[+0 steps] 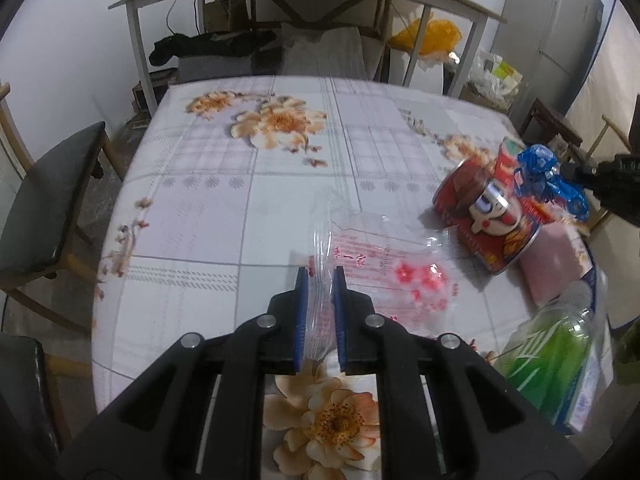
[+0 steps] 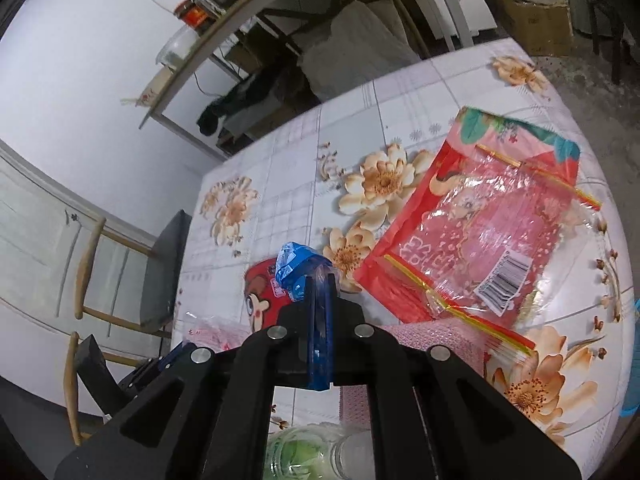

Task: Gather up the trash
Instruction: 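Carry the clear bag and blue wrapper with both tools over the blue wastebasket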

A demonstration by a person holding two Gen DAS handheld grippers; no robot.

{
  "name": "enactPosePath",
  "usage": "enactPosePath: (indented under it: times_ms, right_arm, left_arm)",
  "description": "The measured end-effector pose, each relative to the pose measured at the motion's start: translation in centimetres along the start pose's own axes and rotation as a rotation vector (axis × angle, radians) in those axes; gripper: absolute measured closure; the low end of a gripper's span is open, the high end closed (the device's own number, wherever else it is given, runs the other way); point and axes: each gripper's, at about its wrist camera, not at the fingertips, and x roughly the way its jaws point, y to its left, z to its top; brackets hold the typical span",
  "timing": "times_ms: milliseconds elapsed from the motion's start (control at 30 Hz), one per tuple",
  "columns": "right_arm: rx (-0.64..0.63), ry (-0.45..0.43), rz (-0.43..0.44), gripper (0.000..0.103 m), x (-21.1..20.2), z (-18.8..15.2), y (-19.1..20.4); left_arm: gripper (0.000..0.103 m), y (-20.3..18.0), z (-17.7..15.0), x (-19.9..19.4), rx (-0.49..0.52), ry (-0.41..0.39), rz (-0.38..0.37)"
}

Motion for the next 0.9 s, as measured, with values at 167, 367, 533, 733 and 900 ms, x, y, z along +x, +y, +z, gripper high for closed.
enactPosePath:
  times_ms: [167, 367, 533, 733, 900]
  right_arm:
    - [-0.007, -0.051, 0.027, 0.098, -2.0, 0.1, 0.3]
    - [-0.021, -0.098, 0.06, 0.098, -4.6, -0.3, 0.9]
    - [-0.022, -0.133, 0.091, 0.098, -7.0, -1.0, 1.1]
    - [-0.02, -0.185, 0.121, 0.099, -10.3, -2.1, 0.4]
    - [0.023, -0.255, 0.117, 0.098, -14.3, -3.5, -2.1]
  left_arm:
    - [0.092, -0.2, 0.8, -2.8, 0.002, -0.061, 0.001]
    - [0.093, -0.3, 1.6, -5.6, -0.031, -0.104, -0.056]
    - [0.093, -0.8, 1.9, -7.3, -0.041, -0.122, -0.076]
    - [0.093, -2.8, 2.7, -9.8, -0.006, -0.16, -0.123]
    - [0.093, -7.3, 4.9, -11.7, 0.081, -0.192, -0.203]
